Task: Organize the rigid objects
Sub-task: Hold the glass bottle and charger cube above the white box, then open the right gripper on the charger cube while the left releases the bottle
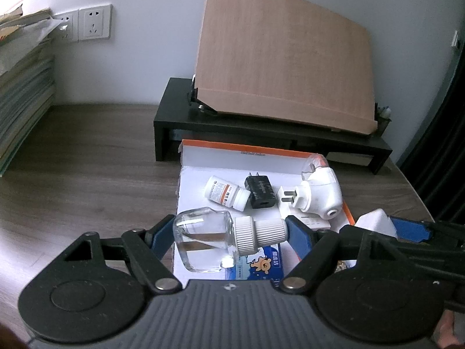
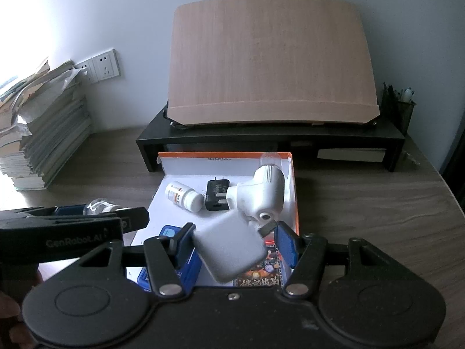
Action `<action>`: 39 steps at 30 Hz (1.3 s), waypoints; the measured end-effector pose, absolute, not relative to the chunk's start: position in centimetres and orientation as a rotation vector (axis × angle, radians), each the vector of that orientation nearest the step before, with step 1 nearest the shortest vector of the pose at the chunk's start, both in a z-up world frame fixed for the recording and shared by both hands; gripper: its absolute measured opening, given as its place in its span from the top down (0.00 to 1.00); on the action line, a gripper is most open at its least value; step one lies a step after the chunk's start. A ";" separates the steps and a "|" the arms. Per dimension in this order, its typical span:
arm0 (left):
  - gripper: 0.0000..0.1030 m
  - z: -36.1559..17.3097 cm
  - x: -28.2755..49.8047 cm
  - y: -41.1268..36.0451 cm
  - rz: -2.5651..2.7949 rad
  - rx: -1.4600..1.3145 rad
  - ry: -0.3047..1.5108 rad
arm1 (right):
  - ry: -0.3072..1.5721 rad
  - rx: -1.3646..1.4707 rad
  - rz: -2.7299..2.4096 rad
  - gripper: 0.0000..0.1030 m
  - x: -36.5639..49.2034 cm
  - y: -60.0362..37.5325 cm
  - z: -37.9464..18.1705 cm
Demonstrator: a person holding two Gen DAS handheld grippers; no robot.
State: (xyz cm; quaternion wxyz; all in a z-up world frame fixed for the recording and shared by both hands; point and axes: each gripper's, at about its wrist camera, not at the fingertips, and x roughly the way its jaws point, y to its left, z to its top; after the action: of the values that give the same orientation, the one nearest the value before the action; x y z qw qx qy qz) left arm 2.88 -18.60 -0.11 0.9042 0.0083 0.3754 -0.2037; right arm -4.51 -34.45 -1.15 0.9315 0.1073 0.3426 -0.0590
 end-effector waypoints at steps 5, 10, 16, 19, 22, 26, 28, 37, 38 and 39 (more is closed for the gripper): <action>0.21 -0.4 3.0 -18.5 -0.418 0.017 0.779 | 0.715 0.212 -0.125 0.44 -4.1 -34.4 -1.6; 0.21 -0.6 3.3 -18.3 -0.419 0.014 0.786 | 0.682 0.236 -0.155 0.44 -4.5 -35.3 -1.1; 0.21 -0.8 3.4 -19.2 -0.445 0.026 0.795 | 0.658 0.252 -0.198 0.44 -5.7 -36.5 -0.7; 0.21 -1.0 3.5 -20.1 -0.468 0.032 0.798 | 0.653 0.249 -0.212 0.44 -6.5 -36.8 -0.6; 0.21 -1.2 3.8 -21.1 -0.484 0.040 0.797 | 0.646 0.243 -0.218 0.41 -7.3 -37.0 -0.4; 0.21 -1.5 4.4 -22.6 -0.504 0.047 0.793 | 0.641 0.232 -0.228 0.40 -8.2 -37.2 -0.2; 0.20 -1.7 4.5 -23.4 -0.515 0.053 0.794 | 0.637 0.232 -0.231 0.37 -8.6 -37.5 -0.1; 0.10 -1.3 3.9 -24.6 -0.462 0.058 0.791 | 0.624 0.227 -0.191 0.36 -9.7 -39.0 0.0; 0.10 -1.2 3.7 -24.6 -0.446 0.054 0.791 | 0.622 0.225 -0.182 0.35 -9.8 -39.1 0.0; 0.09 -1.0 3.5 -24.6 -0.432 0.049 0.792 | 0.620 0.222 -0.173 0.33 -9.9 -39.3 -0.1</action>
State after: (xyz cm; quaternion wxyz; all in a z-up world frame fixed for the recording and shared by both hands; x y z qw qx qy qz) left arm 3.51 -24.58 -1.01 0.8998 0.0236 0.3825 -0.2086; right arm -9.91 -39.31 -0.11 0.9426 0.1087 0.3041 -0.0847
